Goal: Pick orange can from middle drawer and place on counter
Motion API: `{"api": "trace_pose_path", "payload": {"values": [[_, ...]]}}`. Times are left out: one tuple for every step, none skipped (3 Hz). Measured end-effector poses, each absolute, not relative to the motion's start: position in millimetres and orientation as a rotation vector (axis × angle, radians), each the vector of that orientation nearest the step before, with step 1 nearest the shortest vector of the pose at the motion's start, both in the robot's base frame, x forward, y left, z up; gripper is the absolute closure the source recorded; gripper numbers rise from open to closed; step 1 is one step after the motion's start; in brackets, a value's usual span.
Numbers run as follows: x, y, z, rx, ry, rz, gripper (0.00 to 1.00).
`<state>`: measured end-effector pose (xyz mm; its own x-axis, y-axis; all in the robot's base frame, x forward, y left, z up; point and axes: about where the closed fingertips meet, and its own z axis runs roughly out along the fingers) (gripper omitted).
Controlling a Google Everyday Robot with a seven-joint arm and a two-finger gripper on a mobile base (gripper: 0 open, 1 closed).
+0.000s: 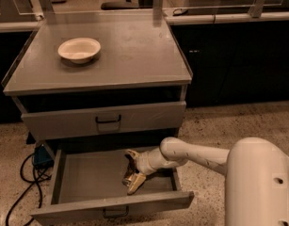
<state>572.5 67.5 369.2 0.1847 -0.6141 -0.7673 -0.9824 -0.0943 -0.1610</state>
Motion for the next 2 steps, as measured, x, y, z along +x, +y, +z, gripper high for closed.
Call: {"api": "trace_pose_path", "payload": {"values": [[572.4,67.5,369.2,-1.791,1.505,0.699,0.0],[572.4,67.5,369.2,-1.791,1.505,0.699,0.19]]}}
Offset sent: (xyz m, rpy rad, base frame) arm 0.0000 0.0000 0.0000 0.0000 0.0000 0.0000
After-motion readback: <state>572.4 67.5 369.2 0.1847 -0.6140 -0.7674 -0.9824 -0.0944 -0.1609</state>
